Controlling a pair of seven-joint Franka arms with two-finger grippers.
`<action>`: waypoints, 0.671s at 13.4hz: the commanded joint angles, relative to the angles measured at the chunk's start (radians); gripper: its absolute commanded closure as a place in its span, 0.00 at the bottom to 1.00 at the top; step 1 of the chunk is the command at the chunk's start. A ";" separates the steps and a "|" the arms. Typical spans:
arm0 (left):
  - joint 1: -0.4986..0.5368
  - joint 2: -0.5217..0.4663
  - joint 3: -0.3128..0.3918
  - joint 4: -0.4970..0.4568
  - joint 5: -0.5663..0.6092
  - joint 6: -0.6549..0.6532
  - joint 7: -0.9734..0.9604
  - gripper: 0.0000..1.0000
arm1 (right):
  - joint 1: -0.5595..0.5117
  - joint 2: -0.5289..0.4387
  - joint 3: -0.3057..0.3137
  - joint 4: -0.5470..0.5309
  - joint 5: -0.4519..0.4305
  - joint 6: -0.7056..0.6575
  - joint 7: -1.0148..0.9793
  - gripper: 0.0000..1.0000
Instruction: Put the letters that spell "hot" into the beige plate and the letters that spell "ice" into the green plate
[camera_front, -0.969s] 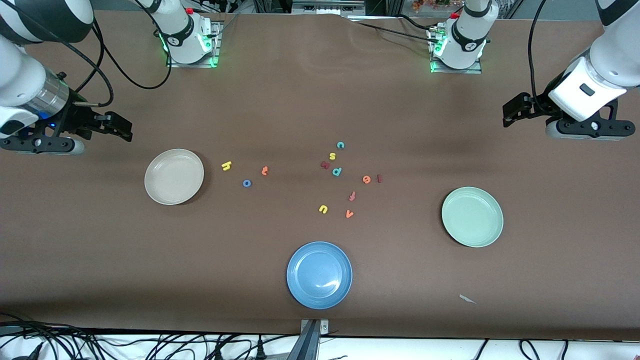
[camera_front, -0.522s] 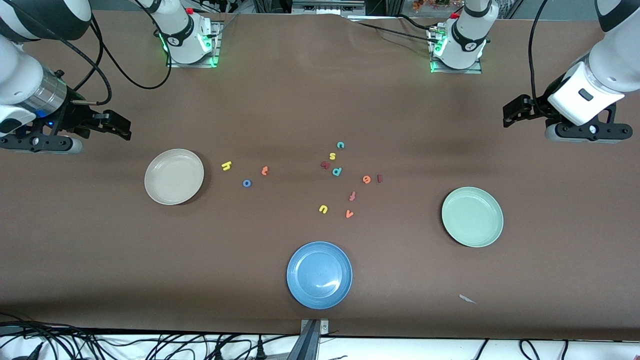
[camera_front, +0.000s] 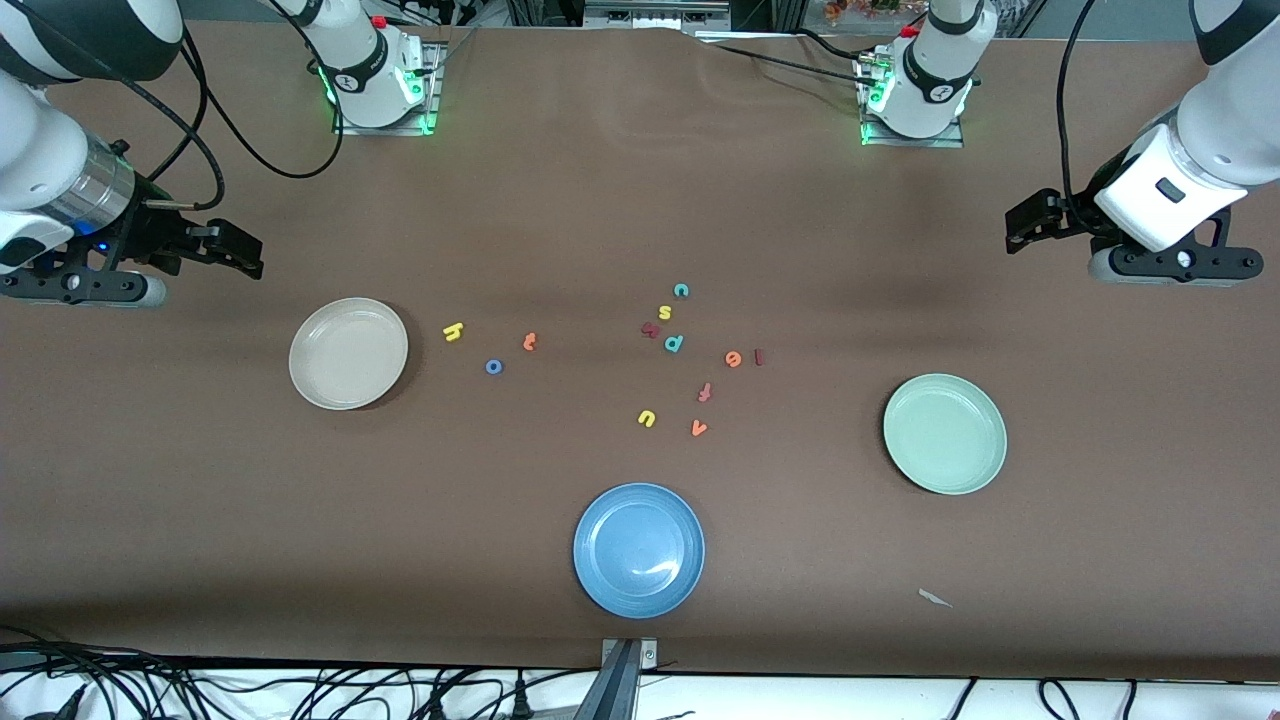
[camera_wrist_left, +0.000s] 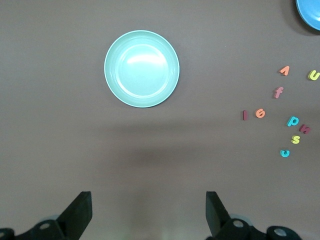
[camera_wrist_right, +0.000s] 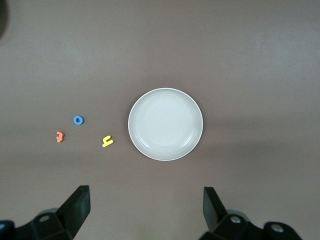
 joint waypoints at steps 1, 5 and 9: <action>-0.006 0.008 0.006 0.019 0.019 -0.017 0.021 0.00 | -0.003 0.000 0.003 0.011 -0.006 -0.020 0.014 0.00; -0.009 0.008 0.004 0.021 0.017 -0.051 0.022 0.00 | -0.001 0.000 0.005 0.011 -0.009 -0.020 0.031 0.00; -0.011 0.008 0.003 0.019 0.011 -0.051 0.024 0.00 | -0.001 -0.002 0.007 0.010 -0.009 -0.022 0.038 0.00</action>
